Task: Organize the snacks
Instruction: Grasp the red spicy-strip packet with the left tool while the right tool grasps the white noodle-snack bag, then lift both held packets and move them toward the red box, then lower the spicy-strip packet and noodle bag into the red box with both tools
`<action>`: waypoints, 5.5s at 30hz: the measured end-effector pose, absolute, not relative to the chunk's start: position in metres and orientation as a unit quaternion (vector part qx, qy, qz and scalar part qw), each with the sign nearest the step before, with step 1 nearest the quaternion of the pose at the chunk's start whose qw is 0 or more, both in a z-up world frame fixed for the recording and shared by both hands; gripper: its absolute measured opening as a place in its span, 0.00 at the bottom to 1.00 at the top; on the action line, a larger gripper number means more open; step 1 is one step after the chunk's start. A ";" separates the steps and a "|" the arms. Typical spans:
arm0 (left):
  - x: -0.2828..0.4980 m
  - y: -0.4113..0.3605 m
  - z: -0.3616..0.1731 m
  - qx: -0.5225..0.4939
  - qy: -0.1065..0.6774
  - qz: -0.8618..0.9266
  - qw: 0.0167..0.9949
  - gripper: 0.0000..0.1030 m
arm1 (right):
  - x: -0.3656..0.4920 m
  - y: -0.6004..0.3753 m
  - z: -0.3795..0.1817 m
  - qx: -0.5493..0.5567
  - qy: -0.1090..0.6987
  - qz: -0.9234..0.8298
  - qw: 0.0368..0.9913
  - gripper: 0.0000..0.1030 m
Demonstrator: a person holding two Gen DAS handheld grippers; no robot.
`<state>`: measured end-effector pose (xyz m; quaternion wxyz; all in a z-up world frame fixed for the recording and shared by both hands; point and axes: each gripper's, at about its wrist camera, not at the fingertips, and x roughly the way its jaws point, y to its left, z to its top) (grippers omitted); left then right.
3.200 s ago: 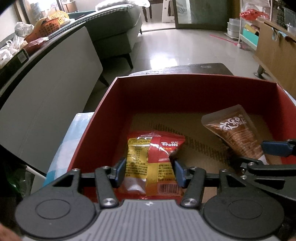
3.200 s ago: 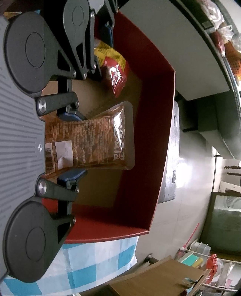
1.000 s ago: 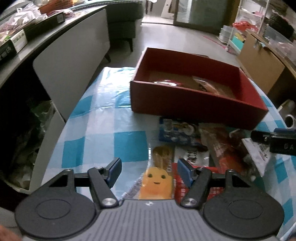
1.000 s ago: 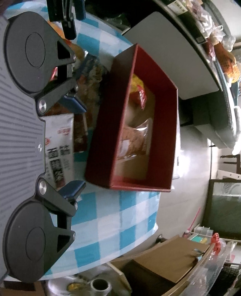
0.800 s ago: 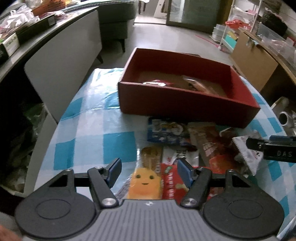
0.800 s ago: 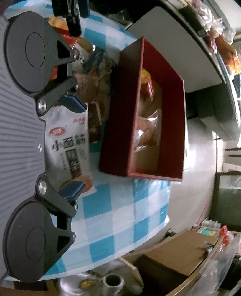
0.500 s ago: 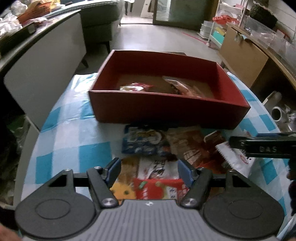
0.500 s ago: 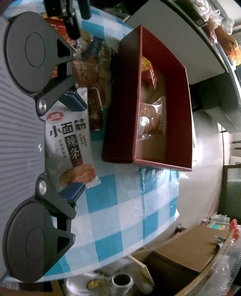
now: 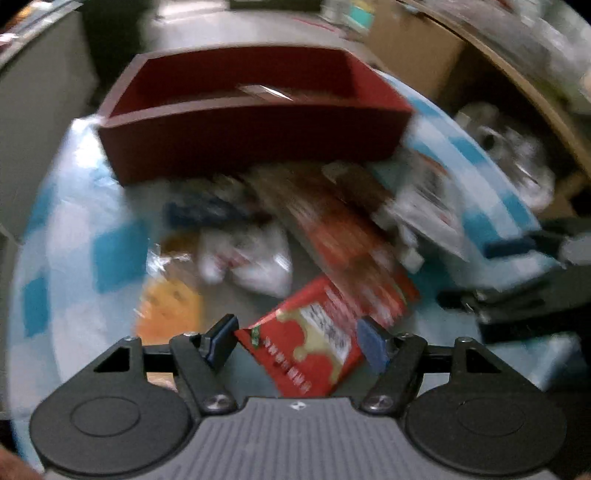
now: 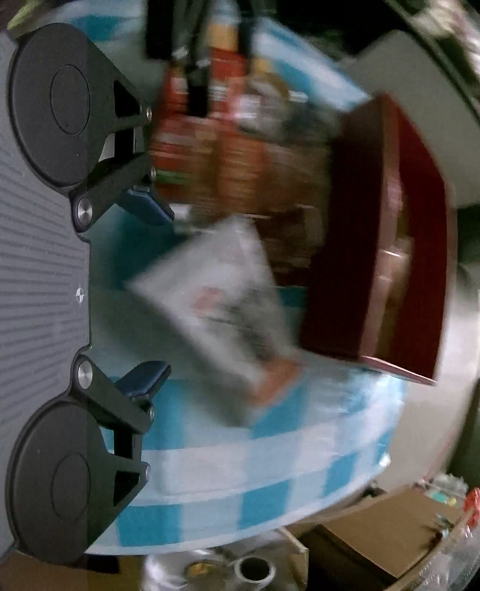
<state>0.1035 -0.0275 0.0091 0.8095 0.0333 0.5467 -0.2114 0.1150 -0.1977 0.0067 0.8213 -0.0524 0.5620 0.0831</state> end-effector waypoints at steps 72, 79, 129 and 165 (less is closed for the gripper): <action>0.040 -0.079 -0.006 0.170 0.493 -0.239 0.819 0.53 | 0.083 -0.196 0.026 -0.053 0.497 0.037 0.865 0.50; 0.034 -0.075 -0.001 0.158 0.496 -0.237 0.820 0.39 | 0.079 -0.191 0.028 -0.068 0.489 0.038 0.869 0.50; 0.030 -0.018 0.007 0.070 0.526 -0.159 0.833 0.38 | 0.038 -0.177 0.012 -0.018 0.525 0.096 0.845 0.52; 0.090 -0.031 0.080 0.024 0.406 -0.133 0.904 0.37 | 0.075 -0.177 0.071 0.067 0.427 0.121 0.894 0.50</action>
